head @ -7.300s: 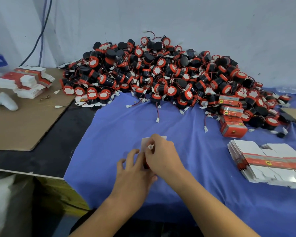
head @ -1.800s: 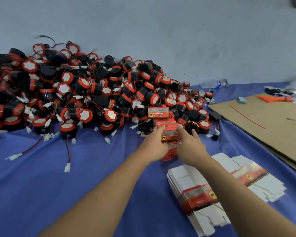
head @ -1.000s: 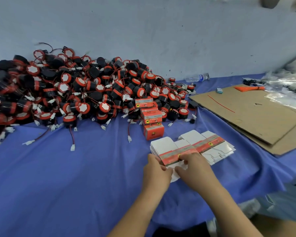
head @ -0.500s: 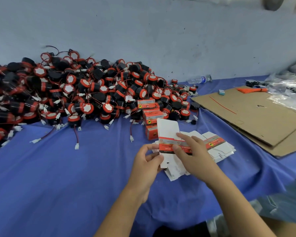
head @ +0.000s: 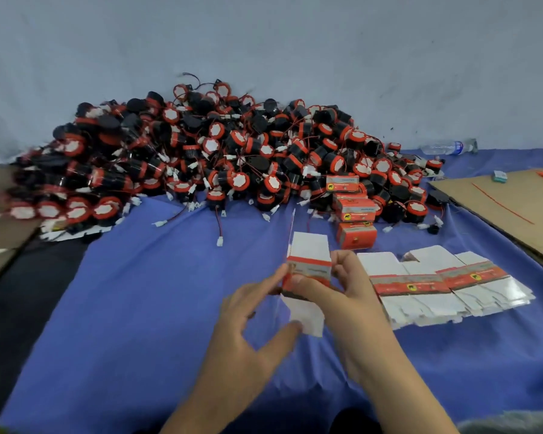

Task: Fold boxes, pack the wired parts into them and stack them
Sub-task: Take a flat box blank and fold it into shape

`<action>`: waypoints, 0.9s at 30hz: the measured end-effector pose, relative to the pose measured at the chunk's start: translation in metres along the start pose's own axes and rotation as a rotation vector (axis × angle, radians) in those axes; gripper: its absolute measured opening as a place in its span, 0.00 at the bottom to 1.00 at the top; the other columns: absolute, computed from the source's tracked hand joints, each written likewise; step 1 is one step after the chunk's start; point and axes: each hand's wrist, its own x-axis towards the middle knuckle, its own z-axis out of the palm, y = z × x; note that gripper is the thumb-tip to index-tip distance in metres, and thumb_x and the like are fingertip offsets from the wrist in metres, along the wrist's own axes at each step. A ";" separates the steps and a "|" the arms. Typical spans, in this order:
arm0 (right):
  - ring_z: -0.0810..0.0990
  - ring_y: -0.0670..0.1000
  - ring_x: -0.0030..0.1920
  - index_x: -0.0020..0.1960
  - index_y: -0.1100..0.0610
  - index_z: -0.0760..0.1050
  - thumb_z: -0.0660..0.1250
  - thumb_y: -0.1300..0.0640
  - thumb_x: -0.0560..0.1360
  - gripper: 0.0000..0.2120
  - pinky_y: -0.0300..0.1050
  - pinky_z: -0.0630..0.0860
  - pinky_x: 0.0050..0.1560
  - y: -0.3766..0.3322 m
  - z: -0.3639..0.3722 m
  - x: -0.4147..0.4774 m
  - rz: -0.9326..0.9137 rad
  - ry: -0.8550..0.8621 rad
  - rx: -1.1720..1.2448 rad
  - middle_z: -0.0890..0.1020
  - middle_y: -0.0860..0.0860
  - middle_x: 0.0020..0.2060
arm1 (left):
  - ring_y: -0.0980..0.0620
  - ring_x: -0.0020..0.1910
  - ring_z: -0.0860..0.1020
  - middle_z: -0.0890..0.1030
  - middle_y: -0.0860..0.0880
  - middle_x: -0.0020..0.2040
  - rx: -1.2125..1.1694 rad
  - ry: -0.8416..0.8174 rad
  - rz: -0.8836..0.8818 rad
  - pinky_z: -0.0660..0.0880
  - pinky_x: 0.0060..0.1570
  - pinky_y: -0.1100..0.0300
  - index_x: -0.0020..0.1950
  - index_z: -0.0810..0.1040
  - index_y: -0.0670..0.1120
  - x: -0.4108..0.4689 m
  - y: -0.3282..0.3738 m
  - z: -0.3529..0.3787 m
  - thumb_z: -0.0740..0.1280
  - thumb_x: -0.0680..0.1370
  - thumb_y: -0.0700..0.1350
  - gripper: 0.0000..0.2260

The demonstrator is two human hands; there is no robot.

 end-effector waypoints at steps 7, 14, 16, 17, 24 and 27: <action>0.82 0.64 0.60 0.62 0.58 0.82 0.72 0.48 0.73 0.21 0.63 0.81 0.55 0.000 0.061 -0.024 0.434 -0.327 0.412 0.83 0.62 0.58 | 0.68 0.73 0.63 0.65 0.70 0.74 0.129 0.218 0.044 0.65 0.66 0.74 0.75 0.62 0.67 -0.039 -0.017 -0.069 0.86 0.57 0.52 0.52; 0.85 0.63 0.54 0.61 0.54 0.77 0.79 0.43 0.64 0.30 0.64 0.83 0.49 0.013 0.087 -0.043 0.599 -0.427 0.366 0.84 0.65 0.55 | 0.54 0.69 0.75 0.78 0.56 0.68 0.085 0.212 0.151 0.74 0.62 0.61 0.70 0.74 0.57 -0.051 -0.020 -0.126 0.78 0.69 0.43 0.31; 0.86 0.62 0.53 0.65 0.47 0.77 0.78 0.47 0.63 0.31 0.63 0.83 0.46 0.011 0.085 -0.038 0.530 -0.342 0.285 0.83 0.59 0.60 | 0.58 0.67 0.76 0.79 0.58 0.66 0.142 0.140 0.120 0.73 0.61 0.66 0.69 0.76 0.58 -0.056 -0.018 -0.137 0.78 0.69 0.48 0.29; 0.85 0.62 0.54 0.64 0.44 0.79 0.76 0.48 0.65 0.28 0.60 0.83 0.44 0.007 0.084 -0.034 0.488 -0.341 0.276 0.81 0.56 0.63 | 0.59 0.67 0.76 0.79 0.59 0.66 0.167 0.110 0.112 0.72 0.62 0.66 0.69 0.76 0.58 -0.058 -0.017 -0.141 0.79 0.69 0.48 0.29; 0.83 0.51 0.57 0.63 0.52 0.81 0.73 0.51 0.72 0.20 0.47 0.82 0.47 -0.002 0.078 -0.027 0.355 -0.718 0.046 0.84 0.54 0.58 | 0.58 0.68 0.76 0.79 0.59 0.67 0.296 0.009 0.212 0.72 0.64 0.66 0.67 0.79 0.52 -0.066 -0.011 -0.157 0.79 0.67 0.37 0.29; 0.84 0.52 0.55 0.62 0.52 0.81 0.68 0.59 0.75 0.16 0.45 0.81 0.48 0.002 0.080 -0.031 0.353 -0.772 -0.036 0.83 0.53 0.60 | 0.60 0.67 0.76 0.78 0.62 0.66 0.281 -0.016 0.162 0.72 0.62 0.67 0.67 0.78 0.58 -0.068 -0.006 -0.163 0.80 0.67 0.48 0.29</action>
